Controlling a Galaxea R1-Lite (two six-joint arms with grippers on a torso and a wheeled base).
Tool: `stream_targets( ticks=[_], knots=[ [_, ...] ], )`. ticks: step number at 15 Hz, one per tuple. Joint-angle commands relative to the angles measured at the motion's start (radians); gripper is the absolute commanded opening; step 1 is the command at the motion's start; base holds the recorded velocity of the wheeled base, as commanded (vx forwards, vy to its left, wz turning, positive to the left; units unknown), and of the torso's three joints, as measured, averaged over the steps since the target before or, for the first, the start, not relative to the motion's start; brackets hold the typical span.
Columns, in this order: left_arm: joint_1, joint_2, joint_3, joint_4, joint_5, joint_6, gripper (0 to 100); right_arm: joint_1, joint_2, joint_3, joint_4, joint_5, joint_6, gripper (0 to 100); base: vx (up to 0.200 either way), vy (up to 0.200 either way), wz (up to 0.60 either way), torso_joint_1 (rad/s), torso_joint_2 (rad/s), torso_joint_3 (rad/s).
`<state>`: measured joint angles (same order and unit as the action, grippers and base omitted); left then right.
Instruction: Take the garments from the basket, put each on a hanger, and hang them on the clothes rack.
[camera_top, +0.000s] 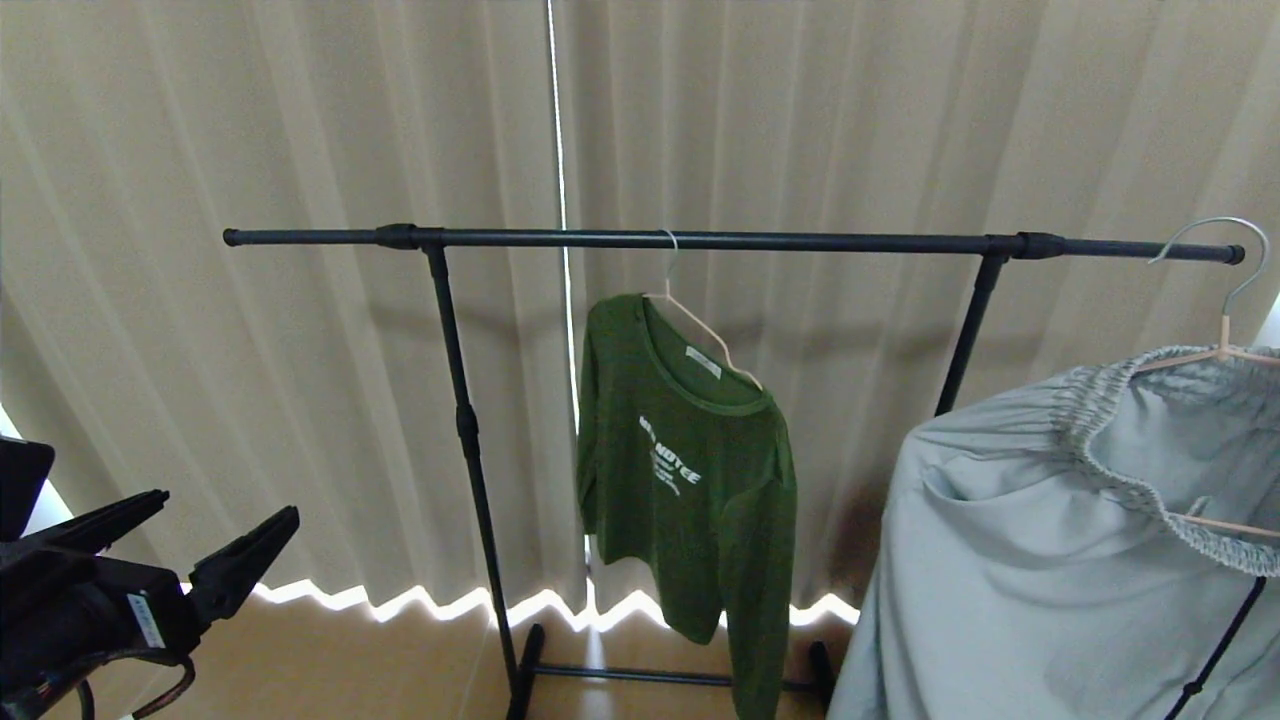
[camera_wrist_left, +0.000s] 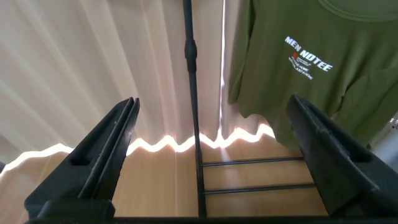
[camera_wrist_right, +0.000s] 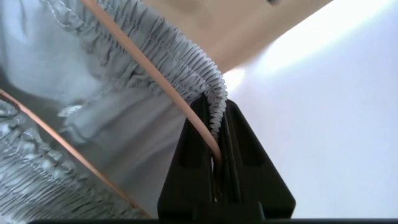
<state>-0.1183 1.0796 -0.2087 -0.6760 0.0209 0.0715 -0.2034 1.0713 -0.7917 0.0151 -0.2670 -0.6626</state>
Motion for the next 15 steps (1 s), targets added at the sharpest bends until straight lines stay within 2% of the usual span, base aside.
stream_targets(
  ticks=[1, 7, 9, 15],
  knots=[
    [0.000, 0.002, 0.000, -0.001, 0.001, 0.002, 100, -0.008, 0.004, 0.005, -0.004, 0.003, 0.004, 0, 0.000, 0.000, 0.00, 0.000, 0.00, 0.000],
    [0.002, -0.004, -0.023, -0.002, -0.002, -0.007, 100, 0.027, 0.072, -0.003, -0.018, 0.005, 0.136, 0, 0.000, 0.000, 0.00, 0.000, 0.00, 0.000],
    [0.002, -0.006, -0.024, -0.002, -0.030, -0.010, 100, 0.053, 0.079, -0.003, -0.018, 0.003, 0.159, 0, 0.200, 0.000, 0.00, -0.002, 0.00, 0.002],
    [0.002, -0.003, -0.020, -0.001, -0.035, -0.009, 100, 0.087, 0.087, -0.006, -0.018, 0.003, 0.159, 0, 0.200, 0.000, 0.00, 0.003, 0.00, 0.005]
  ],
)
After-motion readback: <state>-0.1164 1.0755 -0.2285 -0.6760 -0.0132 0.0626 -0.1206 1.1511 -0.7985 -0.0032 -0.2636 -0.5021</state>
